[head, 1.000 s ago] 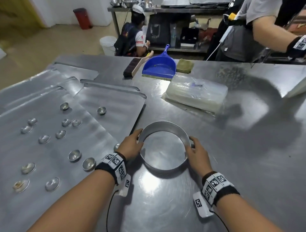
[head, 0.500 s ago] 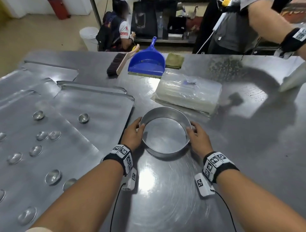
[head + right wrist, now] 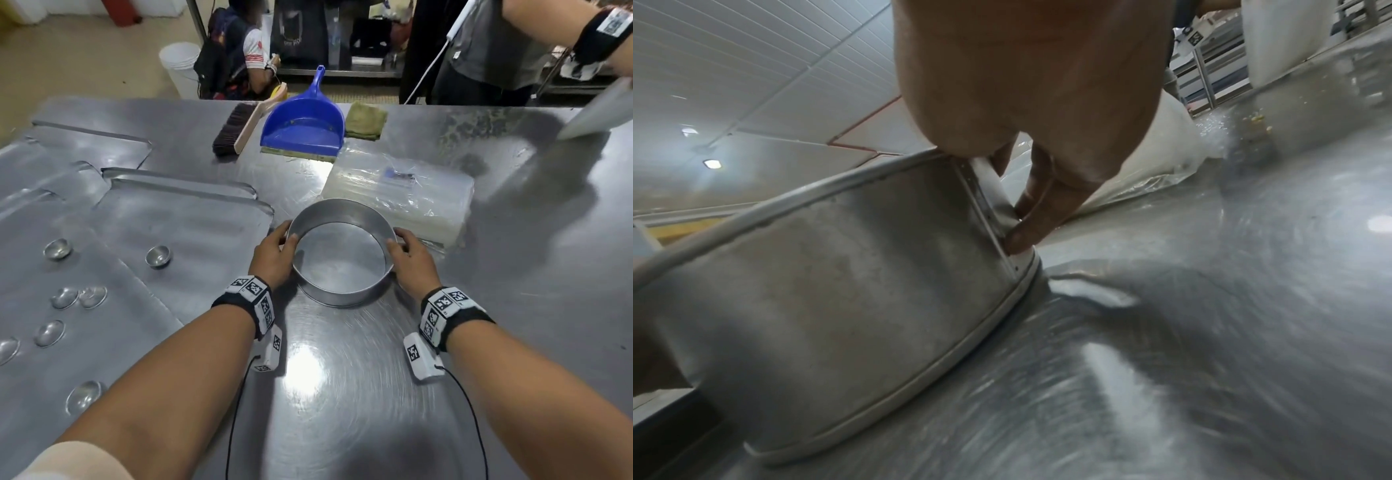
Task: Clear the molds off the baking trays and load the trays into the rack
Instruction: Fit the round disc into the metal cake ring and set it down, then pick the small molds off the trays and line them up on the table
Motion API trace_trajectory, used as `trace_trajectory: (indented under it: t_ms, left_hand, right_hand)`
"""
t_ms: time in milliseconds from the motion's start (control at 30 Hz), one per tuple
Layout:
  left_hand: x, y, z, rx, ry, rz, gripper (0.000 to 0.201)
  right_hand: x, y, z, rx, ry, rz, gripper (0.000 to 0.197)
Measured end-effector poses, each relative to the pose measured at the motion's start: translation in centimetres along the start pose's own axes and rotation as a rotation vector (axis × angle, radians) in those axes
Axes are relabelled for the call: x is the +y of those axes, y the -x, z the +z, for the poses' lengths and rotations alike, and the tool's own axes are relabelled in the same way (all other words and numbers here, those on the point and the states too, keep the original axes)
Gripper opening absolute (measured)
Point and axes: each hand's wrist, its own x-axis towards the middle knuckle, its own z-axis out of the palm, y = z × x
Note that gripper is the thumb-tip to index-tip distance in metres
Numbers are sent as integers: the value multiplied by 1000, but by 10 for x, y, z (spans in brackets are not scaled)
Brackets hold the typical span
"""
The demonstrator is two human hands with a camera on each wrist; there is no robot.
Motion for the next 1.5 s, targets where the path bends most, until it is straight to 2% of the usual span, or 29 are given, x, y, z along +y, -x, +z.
trace_trajectory:
  t_ms: [200,233,333,400,500,633,767,867,967,1100,1267,1400,1500]
  left_hand:
    - [-4,-3,1,-31,50,-44,42]
    - [-5,-2,0,-39,82,-74,50]
    - [-7,6,2,-63,270,-227,91]
    - [-8,17,3,-71,288,-262,100]
    - [-4,39,1,-63,232,-258,91]
    - [19,84,-13,-96,224,-227,49]
    - [24,129,-36,-109,50,-132,29]
    - [21,167,-63,-9,-2,-119,30]
    - [5,210,-94,109,-75,-147,32]
    - [-31,269,-136,245,-128,-256,25]
    - [-76,333,-182,325,-194,-392,24]
    - [-107,364,-215,365,-276,-499,32]
    - [-132,373,-239,340,-328,-509,34]
  right_hand:
    - [-4,2,2,6,-60,35,43]
    - [-6,4,1,-4,-97,60,45]
    - [-8,12,-7,-6,-212,124,50]
    - [-4,21,-12,13,-186,126,55]
    - [4,41,-15,73,-82,102,51]
    - [3,79,-8,114,5,65,40]
    - [-14,117,12,123,56,-51,24]
    - [-32,143,34,7,56,-161,22]
    - [-53,167,63,-191,71,-253,22]
    - [-76,202,109,-399,107,-357,22]
    - [-100,244,164,-590,222,-476,20]
    - [-107,267,210,-642,347,-542,26]
    - [-108,278,244,-656,472,-567,40]
